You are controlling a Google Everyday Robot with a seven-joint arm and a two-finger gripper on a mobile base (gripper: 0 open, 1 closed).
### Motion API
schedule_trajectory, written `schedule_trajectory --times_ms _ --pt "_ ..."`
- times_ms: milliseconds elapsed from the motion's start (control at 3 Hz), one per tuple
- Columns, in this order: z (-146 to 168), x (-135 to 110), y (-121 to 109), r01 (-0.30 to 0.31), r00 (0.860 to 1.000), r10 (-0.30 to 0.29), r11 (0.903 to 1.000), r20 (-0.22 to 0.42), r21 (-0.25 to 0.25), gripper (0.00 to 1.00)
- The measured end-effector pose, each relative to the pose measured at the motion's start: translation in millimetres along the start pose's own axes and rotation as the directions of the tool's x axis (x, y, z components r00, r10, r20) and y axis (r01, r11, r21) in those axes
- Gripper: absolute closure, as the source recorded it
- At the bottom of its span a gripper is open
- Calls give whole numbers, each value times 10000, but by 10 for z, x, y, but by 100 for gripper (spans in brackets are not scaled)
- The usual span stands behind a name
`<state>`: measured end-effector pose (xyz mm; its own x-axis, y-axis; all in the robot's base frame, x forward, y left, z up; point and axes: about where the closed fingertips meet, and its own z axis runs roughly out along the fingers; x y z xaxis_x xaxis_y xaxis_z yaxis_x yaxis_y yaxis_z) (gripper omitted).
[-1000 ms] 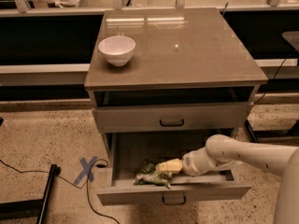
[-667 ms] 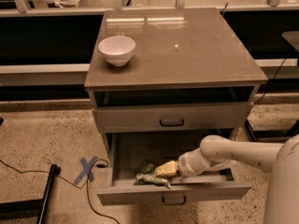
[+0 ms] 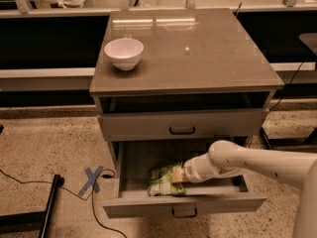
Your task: Pick green jalapeno chip bag from middle drawer and place on counter
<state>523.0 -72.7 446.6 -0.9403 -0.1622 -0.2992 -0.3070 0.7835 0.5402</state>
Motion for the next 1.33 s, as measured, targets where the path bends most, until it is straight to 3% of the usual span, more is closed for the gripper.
schedule_trajectory --times_ms 333,667,1000,1333 --pt "-187 -45 -12 93 9986 -91 9999 524 -37 98" --pt "-628 -156 31 582 9890 -537 9979 1375 -287 100" --pt "-1455 -408 249 2434 9491 -2299 9692 2151 -381 100" --pt "-1993 -610 439 3618 9117 -3366 9295 2355 -721 100"
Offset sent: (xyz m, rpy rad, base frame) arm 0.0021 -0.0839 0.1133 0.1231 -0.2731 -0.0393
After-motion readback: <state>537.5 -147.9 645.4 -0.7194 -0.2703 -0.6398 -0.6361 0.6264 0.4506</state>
